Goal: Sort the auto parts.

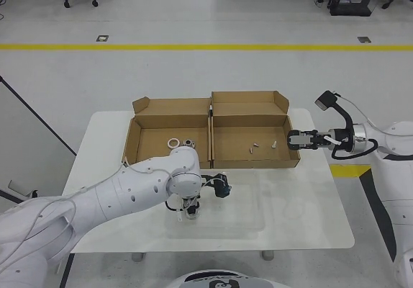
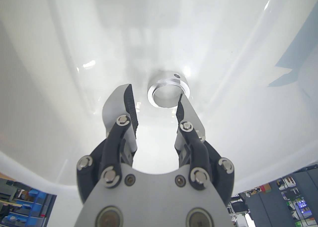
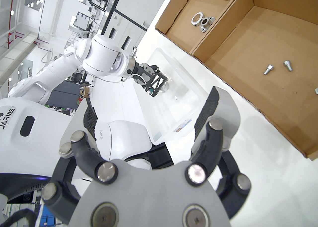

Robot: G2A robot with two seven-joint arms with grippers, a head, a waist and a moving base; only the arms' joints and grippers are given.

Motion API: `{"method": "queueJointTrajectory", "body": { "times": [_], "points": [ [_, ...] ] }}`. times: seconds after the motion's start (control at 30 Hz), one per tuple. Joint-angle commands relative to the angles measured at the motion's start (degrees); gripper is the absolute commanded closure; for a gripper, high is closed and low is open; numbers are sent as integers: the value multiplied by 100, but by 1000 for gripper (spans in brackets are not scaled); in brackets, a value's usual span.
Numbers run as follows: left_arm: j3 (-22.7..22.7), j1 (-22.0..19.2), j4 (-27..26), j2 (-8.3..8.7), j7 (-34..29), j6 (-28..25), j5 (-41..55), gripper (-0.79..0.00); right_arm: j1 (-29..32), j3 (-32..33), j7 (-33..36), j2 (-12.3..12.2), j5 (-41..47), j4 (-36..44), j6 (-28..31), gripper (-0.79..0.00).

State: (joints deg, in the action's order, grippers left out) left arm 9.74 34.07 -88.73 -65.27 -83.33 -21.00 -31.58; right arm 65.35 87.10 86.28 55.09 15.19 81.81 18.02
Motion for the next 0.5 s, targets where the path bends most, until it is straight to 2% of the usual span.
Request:
{"method": "queueJointTrajectory", "body": {
  "times": [0.0,0.47],
  "points": [
    [0,19,50,-26,17,-16,-25,-348,0,0,0,0,0,1,0,-785],
    [0,59,204,-123,22,-21,-59,-332,0,0,0,0,0,1,0,-785]
  ]
}}
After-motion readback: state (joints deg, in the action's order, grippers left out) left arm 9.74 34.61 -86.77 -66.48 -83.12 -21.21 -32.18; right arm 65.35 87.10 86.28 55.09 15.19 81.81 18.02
